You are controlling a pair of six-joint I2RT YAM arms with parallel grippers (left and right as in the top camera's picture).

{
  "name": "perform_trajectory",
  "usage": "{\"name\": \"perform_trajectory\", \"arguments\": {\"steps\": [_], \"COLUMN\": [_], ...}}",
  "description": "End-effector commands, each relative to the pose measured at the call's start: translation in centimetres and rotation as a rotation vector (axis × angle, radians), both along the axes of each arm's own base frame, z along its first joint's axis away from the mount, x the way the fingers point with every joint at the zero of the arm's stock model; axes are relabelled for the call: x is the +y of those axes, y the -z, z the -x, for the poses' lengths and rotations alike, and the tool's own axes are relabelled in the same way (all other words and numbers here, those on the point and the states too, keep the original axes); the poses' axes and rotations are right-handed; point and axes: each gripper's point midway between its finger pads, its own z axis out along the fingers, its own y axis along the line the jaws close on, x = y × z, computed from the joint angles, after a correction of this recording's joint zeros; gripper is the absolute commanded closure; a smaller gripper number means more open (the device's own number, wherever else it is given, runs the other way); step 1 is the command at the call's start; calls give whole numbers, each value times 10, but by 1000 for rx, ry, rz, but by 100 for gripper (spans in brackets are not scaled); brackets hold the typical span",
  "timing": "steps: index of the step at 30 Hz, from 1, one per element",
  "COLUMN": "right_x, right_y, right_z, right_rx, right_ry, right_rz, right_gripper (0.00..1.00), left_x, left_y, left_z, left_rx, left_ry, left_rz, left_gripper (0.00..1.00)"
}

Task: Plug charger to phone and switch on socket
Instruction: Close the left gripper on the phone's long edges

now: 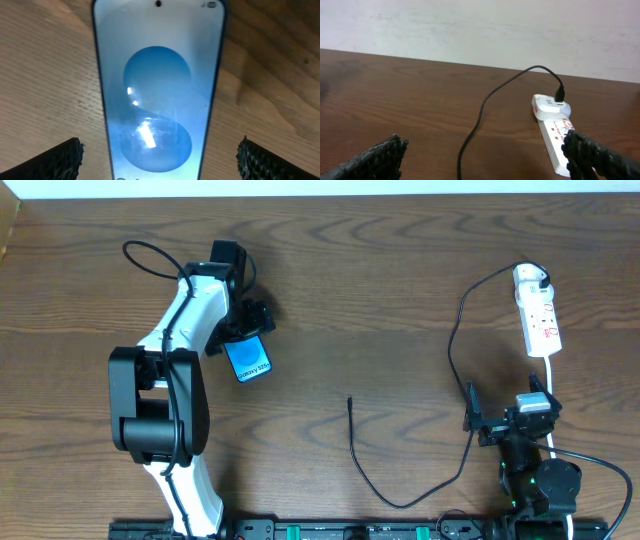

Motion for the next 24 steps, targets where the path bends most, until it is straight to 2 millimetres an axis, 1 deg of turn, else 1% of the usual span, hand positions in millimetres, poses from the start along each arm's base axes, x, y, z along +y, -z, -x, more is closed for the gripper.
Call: {"name": "perform_trajectory", "arguments": {"steps": [1,10,17,24], "right_x": [0,0,0,0], "right_y": [0,0,0,0], "right_z": [0,0,0,0], "right_rx": [0,1,0,0], "right_ry": [0,0,0,0], "right_rz": [-9,-9,-8,-8], "right_gripper": [1,1,1,1], "left_x": [-3,0,9,9], "left_y": [-1,-1,-1,-1], "left_z": [-6,-6,-3,-3], "left_rx": [-11,-12,4,4], "left_ry": [-11,-24,-49,-45], "left_rz": [22,18,18,18], "left_gripper": [2,2,2,2]}}
